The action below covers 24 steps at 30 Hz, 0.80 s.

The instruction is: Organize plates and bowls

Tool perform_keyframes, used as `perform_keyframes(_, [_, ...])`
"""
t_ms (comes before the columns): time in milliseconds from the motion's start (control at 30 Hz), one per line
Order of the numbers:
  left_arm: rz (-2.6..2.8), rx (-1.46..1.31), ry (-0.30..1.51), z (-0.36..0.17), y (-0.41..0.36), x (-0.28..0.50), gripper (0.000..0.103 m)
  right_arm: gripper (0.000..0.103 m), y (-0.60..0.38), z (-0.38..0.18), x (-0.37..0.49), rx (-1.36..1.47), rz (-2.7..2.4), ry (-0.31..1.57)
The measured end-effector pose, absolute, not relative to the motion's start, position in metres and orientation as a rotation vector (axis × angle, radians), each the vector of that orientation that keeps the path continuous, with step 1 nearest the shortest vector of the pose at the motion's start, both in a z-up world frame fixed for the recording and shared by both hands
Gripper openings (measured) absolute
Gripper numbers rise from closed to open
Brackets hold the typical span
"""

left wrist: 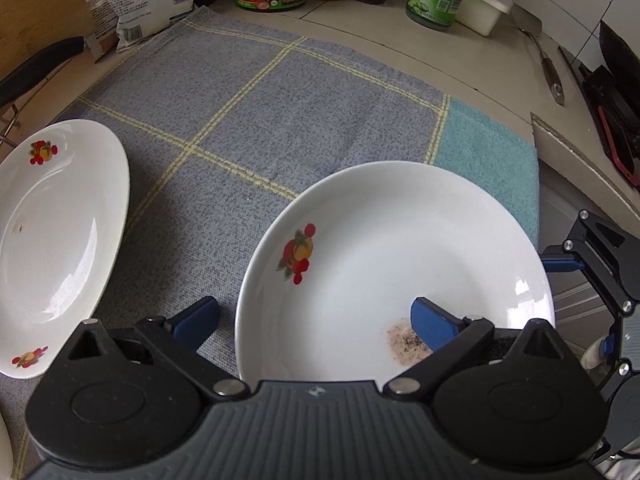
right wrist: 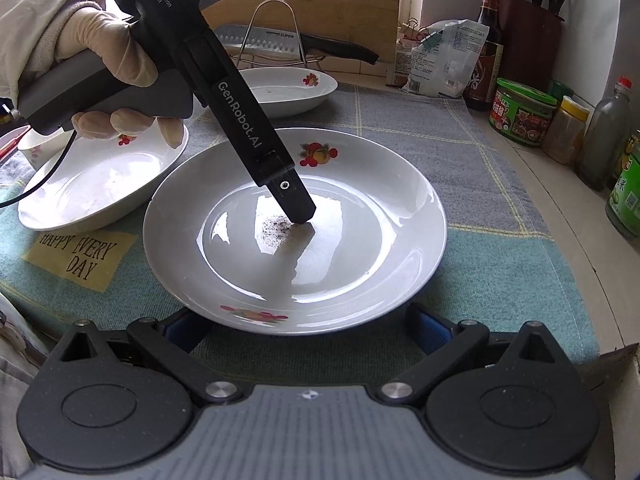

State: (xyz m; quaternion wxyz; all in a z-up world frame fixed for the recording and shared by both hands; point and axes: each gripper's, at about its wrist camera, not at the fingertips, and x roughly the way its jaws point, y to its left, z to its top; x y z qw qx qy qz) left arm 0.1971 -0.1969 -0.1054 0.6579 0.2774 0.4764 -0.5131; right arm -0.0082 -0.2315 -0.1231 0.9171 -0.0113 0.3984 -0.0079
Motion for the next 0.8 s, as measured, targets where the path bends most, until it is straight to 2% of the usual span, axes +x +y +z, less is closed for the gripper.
perform_keyframes(167, [-1.217,0.616,1.095,-0.102,-0.196,0.205,0.099,0.103,-0.232,-0.122,-0.005,-0.028,-0.001,0.830])
perform_keyframes(300, [-1.260,0.648,1.107,-0.100,-0.198,0.207,0.089,0.103,-0.233,-0.123,-0.003,-0.038,0.022,0.832])
perform_keyframes(567, [-1.318,0.709,1.141,-0.100,-0.202,0.209,0.083,0.103,-0.235,-0.122,0.000,-0.051,0.051,0.838])
perform_keyframes(667, [-1.330,0.725,1.160,-0.099,-0.204,0.211,0.077,0.103,-0.235,-0.122,0.001,-0.053,0.056,0.843])
perform_keyframes(800, [-1.343,0.739,1.199,-0.099,-0.208,0.213,0.076,0.103,-0.236,-0.122,0.001,-0.057,0.067,0.844])
